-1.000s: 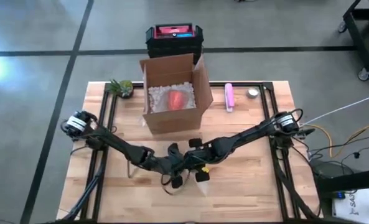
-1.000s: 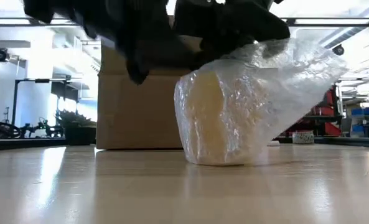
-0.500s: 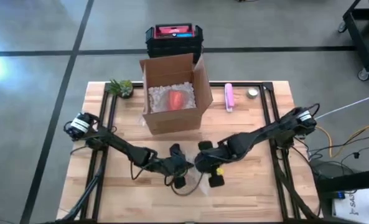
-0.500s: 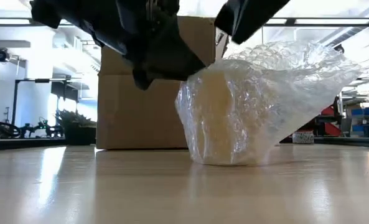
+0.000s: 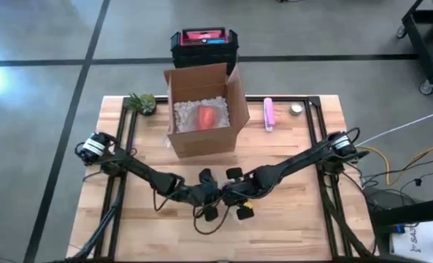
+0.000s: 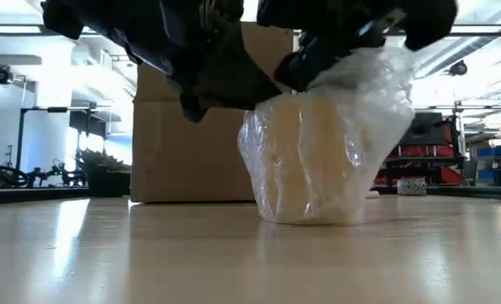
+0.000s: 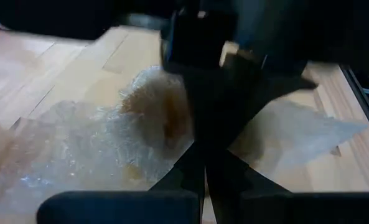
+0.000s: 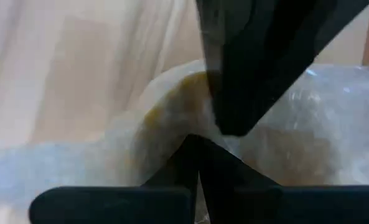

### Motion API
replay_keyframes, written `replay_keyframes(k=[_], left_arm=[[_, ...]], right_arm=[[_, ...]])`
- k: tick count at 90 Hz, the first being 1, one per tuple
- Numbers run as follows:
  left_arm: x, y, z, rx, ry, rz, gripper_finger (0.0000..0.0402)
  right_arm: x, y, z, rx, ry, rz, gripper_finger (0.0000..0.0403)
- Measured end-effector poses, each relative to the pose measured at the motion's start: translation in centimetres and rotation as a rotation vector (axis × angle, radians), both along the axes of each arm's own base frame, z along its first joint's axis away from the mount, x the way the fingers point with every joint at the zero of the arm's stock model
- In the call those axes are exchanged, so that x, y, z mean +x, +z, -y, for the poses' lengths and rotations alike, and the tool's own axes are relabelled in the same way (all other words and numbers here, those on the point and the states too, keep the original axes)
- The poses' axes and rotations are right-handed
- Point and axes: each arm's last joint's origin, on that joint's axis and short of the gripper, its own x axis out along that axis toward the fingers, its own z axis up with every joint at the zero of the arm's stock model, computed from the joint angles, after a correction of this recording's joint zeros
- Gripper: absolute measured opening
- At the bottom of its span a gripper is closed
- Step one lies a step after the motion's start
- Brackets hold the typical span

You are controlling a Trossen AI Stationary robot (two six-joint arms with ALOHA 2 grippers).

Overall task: Wrap mug
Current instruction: Wrap the yellow mug in the transparent bubble wrap

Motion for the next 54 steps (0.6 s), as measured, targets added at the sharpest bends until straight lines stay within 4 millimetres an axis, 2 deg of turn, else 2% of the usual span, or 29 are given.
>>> replay_keyframes(k=[8,17,32,45,54], left_arm=[[0.0,0.0,0.0,0.002,0.002,0.002,0.0],[0.0,0.0,0.0,0.002,0.002,0.002,0.0],[0.0,0.0,0.0,0.001,0.002,0.003,0.0],[0.0,0.0,0.0,0.001,0.002,0.003,0.0],[0.0,0.0,0.0,0.001,0.003,0.002,0.0]], right_arm=[[0.2,-0.8,0.0,-0.013,0.008,-0.006,0.0],[0.3,-0.6,0.0,-0.017,0.013,0.001,0.0],[-0.6,2.8,0.1,-0.025,0.05,-0.013,0.0],[-1.2,6.8,0.3,0.022,0.041,0.099,0.0],[-1.4,7.4,0.2,0.081,0.03,0.106,0.0]])
